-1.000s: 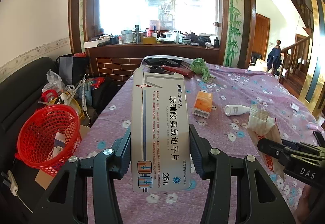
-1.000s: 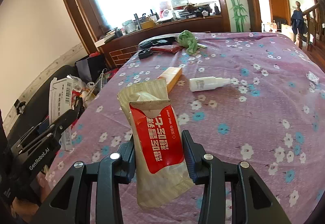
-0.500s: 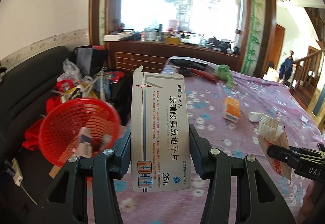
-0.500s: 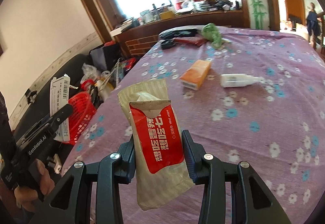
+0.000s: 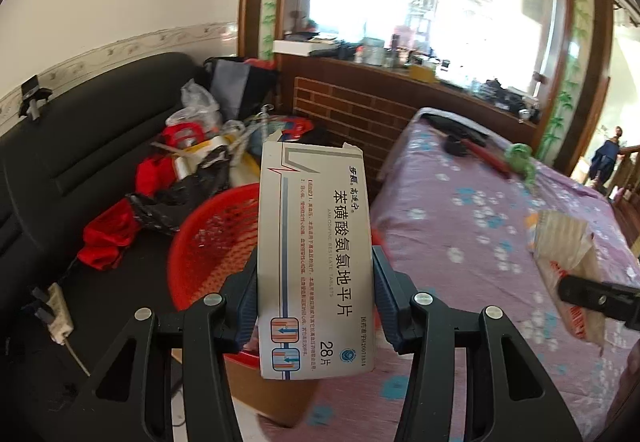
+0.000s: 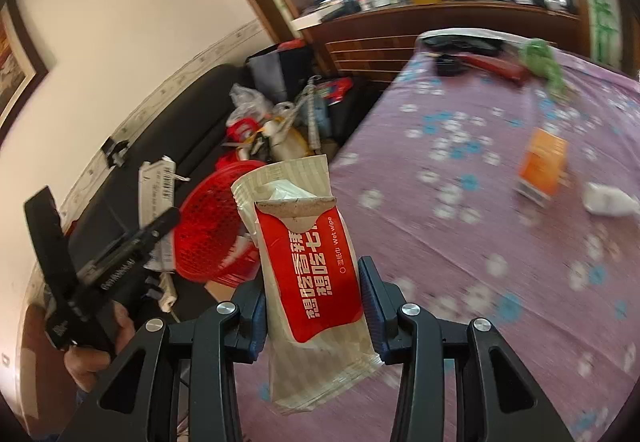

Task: Collect trash
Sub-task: 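Carry both items over the red wastebasket and open both tools to drop them, then move both tools back over the table toward the orange box and spray bottle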

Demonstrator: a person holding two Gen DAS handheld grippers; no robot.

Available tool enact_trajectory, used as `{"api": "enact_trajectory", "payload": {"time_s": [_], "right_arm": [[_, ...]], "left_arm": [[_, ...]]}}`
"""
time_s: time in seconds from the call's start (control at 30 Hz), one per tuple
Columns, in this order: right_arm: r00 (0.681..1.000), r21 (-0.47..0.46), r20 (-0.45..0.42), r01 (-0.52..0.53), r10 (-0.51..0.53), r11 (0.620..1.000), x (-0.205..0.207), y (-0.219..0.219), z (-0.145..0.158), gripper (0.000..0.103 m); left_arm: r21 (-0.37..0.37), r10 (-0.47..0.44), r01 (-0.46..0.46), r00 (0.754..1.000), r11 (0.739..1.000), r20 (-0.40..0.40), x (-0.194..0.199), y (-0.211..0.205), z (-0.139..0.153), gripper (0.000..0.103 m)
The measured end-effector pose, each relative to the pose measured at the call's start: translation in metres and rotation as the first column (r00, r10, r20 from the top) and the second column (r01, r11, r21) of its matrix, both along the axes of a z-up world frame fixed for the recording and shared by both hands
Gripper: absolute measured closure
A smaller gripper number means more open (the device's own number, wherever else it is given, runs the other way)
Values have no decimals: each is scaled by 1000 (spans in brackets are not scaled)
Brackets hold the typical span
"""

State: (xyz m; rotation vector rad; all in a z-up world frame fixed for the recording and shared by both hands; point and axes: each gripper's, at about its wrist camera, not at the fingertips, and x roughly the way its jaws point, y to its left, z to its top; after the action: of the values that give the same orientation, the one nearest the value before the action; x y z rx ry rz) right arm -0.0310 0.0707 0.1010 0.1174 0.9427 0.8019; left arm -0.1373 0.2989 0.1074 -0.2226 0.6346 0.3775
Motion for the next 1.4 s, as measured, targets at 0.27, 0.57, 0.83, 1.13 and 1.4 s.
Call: {"api": "enact_trajectory", "payload": {"time_s": [0.27, 0.57, 0.83, 1.13, 1.4], "right_arm": [[994, 5, -32, -103, 104, 995, 20, 95, -6, 58], [992, 25, -57, -110, 111, 994, 45, 157, -16, 54], [997, 51, -70, -39, 42, 998, 58, 119, -19, 41], [995, 6, -53, 89, -88, 996, 50, 22, -24, 41], [974, 26, -43, 224, -223, 974, 46, -75, -16, 41]], "left_arm": [[-34, 45, -47, 998, 998, -54, 13, 48, -23, 54], [-36, 63, -66, 996, 997, -67, 20, 70, -32, 42], [-17, 80, -80, 996, 997, -27, 9, 61, -26, 32], [-13, -75, 75, 997, 997, -24, 27, -6, -14, 32], [21, -215, 216, 976, 976, -43, 43, -82, -8, 27]]}}
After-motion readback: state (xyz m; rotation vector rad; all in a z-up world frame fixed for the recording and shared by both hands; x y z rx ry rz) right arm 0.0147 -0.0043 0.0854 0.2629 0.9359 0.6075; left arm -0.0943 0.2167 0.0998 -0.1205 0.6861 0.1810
